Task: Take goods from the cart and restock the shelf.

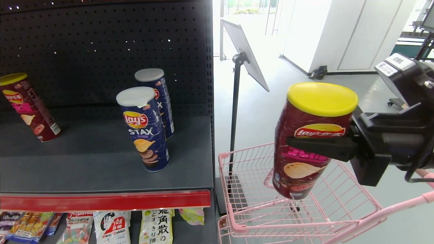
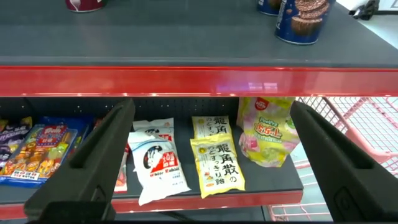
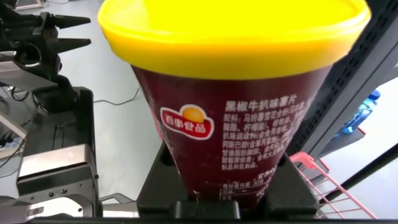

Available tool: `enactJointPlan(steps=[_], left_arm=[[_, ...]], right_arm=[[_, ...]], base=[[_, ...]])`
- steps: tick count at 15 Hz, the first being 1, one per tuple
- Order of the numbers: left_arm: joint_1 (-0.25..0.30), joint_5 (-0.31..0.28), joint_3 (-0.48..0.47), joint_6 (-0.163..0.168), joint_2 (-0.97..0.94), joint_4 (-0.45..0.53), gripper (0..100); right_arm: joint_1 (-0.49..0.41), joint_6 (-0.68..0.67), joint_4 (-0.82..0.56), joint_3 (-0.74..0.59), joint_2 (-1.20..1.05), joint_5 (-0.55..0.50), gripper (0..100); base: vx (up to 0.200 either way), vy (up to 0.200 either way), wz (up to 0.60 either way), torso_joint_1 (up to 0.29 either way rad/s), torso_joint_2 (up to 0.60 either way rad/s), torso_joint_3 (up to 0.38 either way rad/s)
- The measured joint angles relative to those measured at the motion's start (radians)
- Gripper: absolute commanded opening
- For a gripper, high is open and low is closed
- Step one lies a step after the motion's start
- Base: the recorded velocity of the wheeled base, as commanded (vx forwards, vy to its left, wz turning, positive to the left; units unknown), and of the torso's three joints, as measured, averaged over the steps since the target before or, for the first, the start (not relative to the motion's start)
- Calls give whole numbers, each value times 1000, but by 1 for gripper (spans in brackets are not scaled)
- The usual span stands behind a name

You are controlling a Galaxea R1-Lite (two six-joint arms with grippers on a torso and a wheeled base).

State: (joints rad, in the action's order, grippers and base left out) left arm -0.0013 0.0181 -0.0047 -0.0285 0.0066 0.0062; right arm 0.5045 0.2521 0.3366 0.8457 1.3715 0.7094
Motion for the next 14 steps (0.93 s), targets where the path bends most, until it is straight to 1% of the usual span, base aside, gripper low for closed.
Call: enactJointPlan(steps=[5, 7, 9, 13, 14], left_arm=[[0, 0, 0, 0, 0, 0, 100], [0, 0, 0, -17, 0, 0, 100], [0, -1, 0, 6, 0, 0, 100], [0, 0, 0, 10, 0, 0, 100], [0, 0, 0, 10, 0, 0, 100]], right_arm=[[-5, -1, -1, -26, -66, -1, 0], [-5, -1, -1, -28, -77, -8, 0], [-5, -1, -1, -29, -85, -40, 0], [-5, -1, -2, -31, -92, -72, 0], [-5, 0, -2, -31, -94, -74, 0]], base=[[0, 0, 0, 0, 0, 0], [0, 0, 0, 0, 0, 0], [0, 0, 0, 0, 0, 0], [0, 0, 0, 0, 0, 0], [0, 200, 0, 2, 2, -2]])
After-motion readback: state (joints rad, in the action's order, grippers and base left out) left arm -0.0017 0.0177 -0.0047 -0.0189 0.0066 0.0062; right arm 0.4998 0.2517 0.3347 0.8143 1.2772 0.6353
